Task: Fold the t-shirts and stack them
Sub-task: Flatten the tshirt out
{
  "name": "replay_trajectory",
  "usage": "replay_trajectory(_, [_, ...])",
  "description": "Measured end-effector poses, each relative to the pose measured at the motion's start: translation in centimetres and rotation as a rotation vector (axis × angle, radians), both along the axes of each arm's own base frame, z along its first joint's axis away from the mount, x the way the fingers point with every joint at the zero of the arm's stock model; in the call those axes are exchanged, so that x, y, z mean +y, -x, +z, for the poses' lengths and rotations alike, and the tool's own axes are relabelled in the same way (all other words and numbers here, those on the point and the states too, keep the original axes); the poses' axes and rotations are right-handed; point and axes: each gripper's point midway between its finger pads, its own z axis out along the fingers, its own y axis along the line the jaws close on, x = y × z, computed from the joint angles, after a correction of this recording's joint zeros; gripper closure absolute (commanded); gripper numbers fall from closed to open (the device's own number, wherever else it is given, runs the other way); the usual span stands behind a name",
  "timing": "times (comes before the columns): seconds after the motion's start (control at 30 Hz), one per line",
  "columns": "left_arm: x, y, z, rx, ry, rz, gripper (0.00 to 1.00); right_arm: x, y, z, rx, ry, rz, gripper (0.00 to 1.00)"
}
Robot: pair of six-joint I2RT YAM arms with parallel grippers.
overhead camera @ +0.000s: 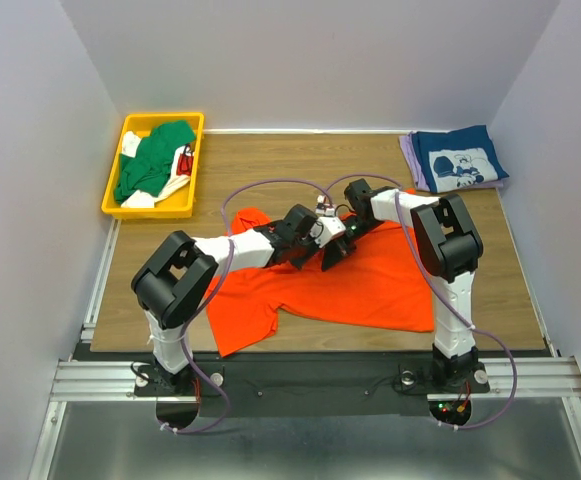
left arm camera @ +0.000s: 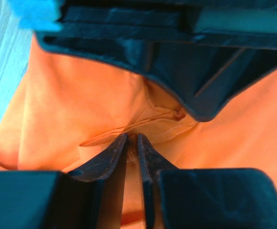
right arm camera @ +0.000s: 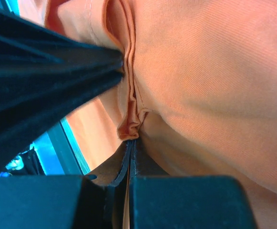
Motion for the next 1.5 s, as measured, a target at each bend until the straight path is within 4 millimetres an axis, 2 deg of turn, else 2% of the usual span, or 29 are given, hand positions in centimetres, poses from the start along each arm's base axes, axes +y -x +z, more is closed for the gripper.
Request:
replay_trajectory(0.07, [0.5, -0.4, -0.1, 0.004, -0.003, 0.015, 0.82, 0.0, 0.0, 0.0, 0.000, 0.000, 0.000, 1.00])
replay_trajectory(0.2, [2.0, -1.7, 0.0, 0.003, -0.003, 0.060, 0.98, 0.0, 0.0, 0.0, 0.000, -0.002, 0.000, 1.00])
replay_trajectory(0.27, [2.9, -2.3, 0.2, 0.002, -0.004, 0.081, 1.00, 0.0, 0.0, 0.0, 0.000, -0.002, 0.000, 0.99])
replay_trajectory(0.37, [3.4, -2.8, 0.9, -0.005, 0.009, 0.094, 1.00, 0.0, 0.0, 0.0, 0.001, 0.002, -0.002, 0.83])
replay_trajectory(0.4, [3.4, -2.8, 1.2, -0.004, 0.018, 0.089, 1.00, 0.0, -0.1, 0.0, -0.001, 0.005, -0.004, 0.65])
replay_trajectory(0.47, [3.3, -2.8, 1.9, -0.008, 0.038, 0.080, 1.00, -0.1, -0.2, 0.1, 0.002, 0.014, -0.011, 0.51])
replay_trajectory(0.5, [3.2, -2.7, 2.3, -0.008, 0.049, 0.072, 1.00, -0.3, -0.6, 0.2, -0.012, 0.024, -0.017, 0.37])
replay_trajectory(0.53, [3.3, -2.8, 2.6, -0.008, 0.057, 0.070, 1.00, -0.5, -0.9, 0.6, -0.031, 0.030, -0.023, 0.32])
replay_trajectory(0.6, [3.4, -2.8, 3.6, -0.012, 0.079, 0.058, 1.00, -1.7, -2.4, 1.8, -0.119, 0.056, -0.042, 0.30])
replay_trajectory(0.67, [4.0, -3.3, 4.6, -0.023, 0.097, 0.061, 1.00, -3.5, -4.3, 3.0, -0.219, 0.101, -0.078, 0.29])
replay_trajectory(0.7, [4.3, -3.6, 5.1, -0.030, 0.102, 0.063, 1.00, -5.5, -6.2, 4.1, -0.314, 0.145, -0.114, 0.29])
replay_trajectory(0.73, [4.7, -4.1, 5.7, -0.040, 0.110, 0.071, 1.00, -6.8, -7.1, 4.7, -0.356, 0.169, -0.135, 0.29])
replay_trajectory(0.8, [5.6, -5.5, 7.2, -0.067, 0.126, 0.087, 1.00, -10.7, -9.4, 6.1, -0.496, 0.268, -0.177, 0.30])
replay_trajectory(0.83, [5.9, -6.2, 7.9, -0.083, 0.134, 0.091, 1.00, -12.1, -10.1, 6.5, -0.526, 0.294, -0.196, 0.30])
replay_trajectory(0.9, [6.5, -7.4, 8.9, -0.108, 0.145, 0.101, 1.00, -15.8, -11.5, 6.7, -0.597, 0.393, -0.221, 0.34])
replay_trajectory(0.97, [6.9, -8.0, 9.5, -0.124, 0.148, 0.106, 1.00, -18.4, -12.1, 5.9, -0.629, 0.475, -0.210, 0.41])
replay_trajectory(1.1, [7.1, -8.2, 9.8, -0.124, 0.150, 0.093, 1.00, -22.0, -12.7, 3.9, -0.636, 0.586, -0.176, 0.46])
replay_trajectory(1.23, [7.6, -9.0, 10.9, -0.141, 0.157, 0.091, 1.00, -24.4, -13.7, 1.9, -0.603, 0.647, -0.177, 0.48])
replay_trajectory(1.33, [8.1, -10.1, 12.2, -0.172, 0.168, 0.098, 1.00, -26.1, -16.7, 2.0, -0.624, 0.672, -0.226, 0.51])
replay_trajectory(1.5, [8.8, -11.6, 14.0, -0.221, 0.175, 0.108, 1.00, -27.6, -22.8, 4.2, -0.731, 0.680, -0.330, 0.56])
